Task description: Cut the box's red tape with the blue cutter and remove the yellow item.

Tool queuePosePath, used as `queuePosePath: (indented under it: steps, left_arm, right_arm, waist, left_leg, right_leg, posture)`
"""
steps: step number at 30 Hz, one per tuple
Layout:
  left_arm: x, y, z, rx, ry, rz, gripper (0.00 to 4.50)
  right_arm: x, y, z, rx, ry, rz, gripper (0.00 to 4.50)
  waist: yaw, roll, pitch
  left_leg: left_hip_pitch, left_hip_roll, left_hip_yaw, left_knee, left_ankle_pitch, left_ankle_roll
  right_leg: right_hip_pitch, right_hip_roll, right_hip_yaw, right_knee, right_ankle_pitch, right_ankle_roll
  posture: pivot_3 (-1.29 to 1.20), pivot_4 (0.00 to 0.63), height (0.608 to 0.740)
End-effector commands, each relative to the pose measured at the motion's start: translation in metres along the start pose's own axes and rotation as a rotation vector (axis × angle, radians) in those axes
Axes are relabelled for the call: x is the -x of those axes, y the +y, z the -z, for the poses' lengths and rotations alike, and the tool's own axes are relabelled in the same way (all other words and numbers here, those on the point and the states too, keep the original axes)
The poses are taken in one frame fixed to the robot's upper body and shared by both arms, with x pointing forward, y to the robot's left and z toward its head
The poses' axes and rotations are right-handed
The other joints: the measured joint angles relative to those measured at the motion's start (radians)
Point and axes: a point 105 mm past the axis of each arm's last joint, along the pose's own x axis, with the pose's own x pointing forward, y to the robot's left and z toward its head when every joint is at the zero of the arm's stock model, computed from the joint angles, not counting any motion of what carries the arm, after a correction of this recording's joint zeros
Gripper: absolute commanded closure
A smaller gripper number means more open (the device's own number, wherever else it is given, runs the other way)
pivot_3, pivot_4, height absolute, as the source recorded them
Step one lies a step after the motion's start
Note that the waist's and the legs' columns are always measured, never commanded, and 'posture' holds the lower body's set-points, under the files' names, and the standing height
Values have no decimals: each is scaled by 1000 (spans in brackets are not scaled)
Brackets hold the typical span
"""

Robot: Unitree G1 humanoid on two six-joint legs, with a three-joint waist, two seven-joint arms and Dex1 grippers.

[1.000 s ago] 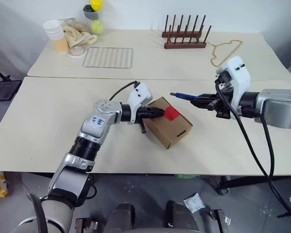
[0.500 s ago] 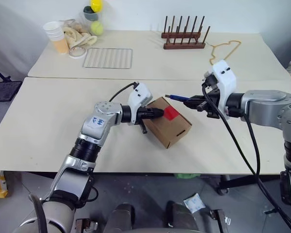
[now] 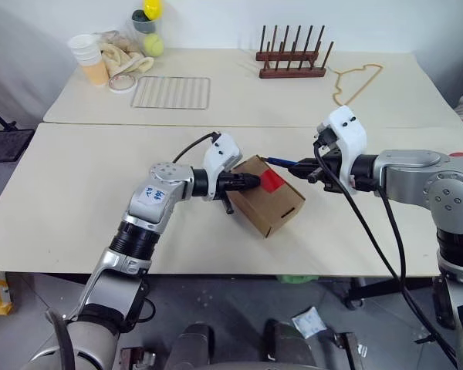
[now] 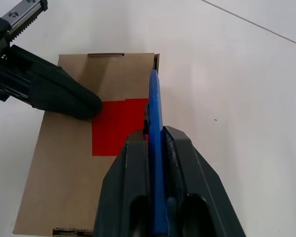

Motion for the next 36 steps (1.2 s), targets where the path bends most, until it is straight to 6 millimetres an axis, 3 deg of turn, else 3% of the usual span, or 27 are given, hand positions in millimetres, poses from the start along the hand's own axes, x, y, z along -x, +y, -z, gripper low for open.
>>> queuePosePath:
  steps: [1,7,10,16,23,36]
  left_arm:
    - [0,-2,10,23,28,0,4500]
    - [1,0,13,22,46,-17,4500]
    - [1,3,18,25,74,-47,4500]
    - [-1,3,32,-10,175,-57,4500]
    - [-4,2,33,-15,194,-56,4500]
    - [-7,-2,37,0,198,-48,4500]
  right_arm:
    - [3,1,-4,20,-5,-2,4385]
    - [4,3,3,19,67,-15,4385]
    - [9,5,11,13,185,-14,4385]
    - [12,7,9,-26,220,-39,4385]
    - [16,2,9,-35,254,-39,4385]
    - [38,3,28,-29,372,-72,4385]
  waist:
    - [0,0,0]
    - [0,0,0]
    - [-1,0,0]
    - [-1,0,-1]
    - [0,0,-2]
    - [2,0,-2]
  left_leg:
    - [0,0,0,0,0,0]
    - [0,0,0,0,0,0]
    - [1,0,0,0,0,0]
    - [2,0,0,0,0,0]
    - [3,0,1,0,0,0]
    - [3,0,1,1,0,0]
  right_leg:
    - [0,0,0,0,0,0]
    - [0,0,0,1,0,0]
    - [0,0,1,1,0,0]
    - [1,0,1,2,0,0]
    - [1,0,2,3,0,0]
    - [2,0,2,3,0,0]
  posture:
    - [0,150,740]
    - [0,150,740]
    - [0,150,740]
    - [0,150,740]
    - [0,150,740]
    - [0,150,740]
